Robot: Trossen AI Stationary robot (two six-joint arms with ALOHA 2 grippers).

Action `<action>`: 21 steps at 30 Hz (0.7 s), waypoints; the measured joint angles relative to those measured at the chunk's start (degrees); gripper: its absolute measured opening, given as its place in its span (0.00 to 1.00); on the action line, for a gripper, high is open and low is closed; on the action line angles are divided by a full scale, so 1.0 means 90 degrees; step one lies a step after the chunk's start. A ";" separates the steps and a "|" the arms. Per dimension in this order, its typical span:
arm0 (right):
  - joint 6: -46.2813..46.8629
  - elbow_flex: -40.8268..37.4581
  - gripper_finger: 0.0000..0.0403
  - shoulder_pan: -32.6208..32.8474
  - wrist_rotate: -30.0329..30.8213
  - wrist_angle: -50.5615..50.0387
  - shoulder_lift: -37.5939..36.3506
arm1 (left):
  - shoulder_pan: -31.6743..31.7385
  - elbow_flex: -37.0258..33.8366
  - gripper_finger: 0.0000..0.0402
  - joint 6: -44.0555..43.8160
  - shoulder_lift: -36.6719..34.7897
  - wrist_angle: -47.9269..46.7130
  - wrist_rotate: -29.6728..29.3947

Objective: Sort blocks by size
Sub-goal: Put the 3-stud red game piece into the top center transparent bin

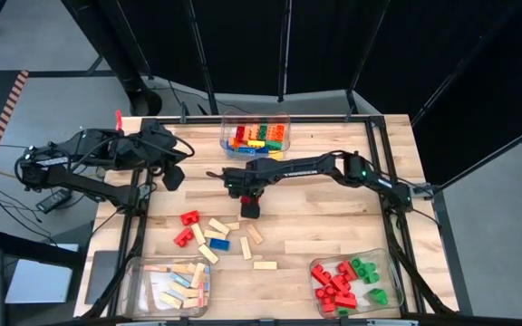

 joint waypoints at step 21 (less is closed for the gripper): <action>-0.0534 0.1799 0.38 -0.0054 0.0738 -0.0879 -0.0010 | 0.0000 0.0001 0.03 0.0006 0.0005 -0.0002 0.0000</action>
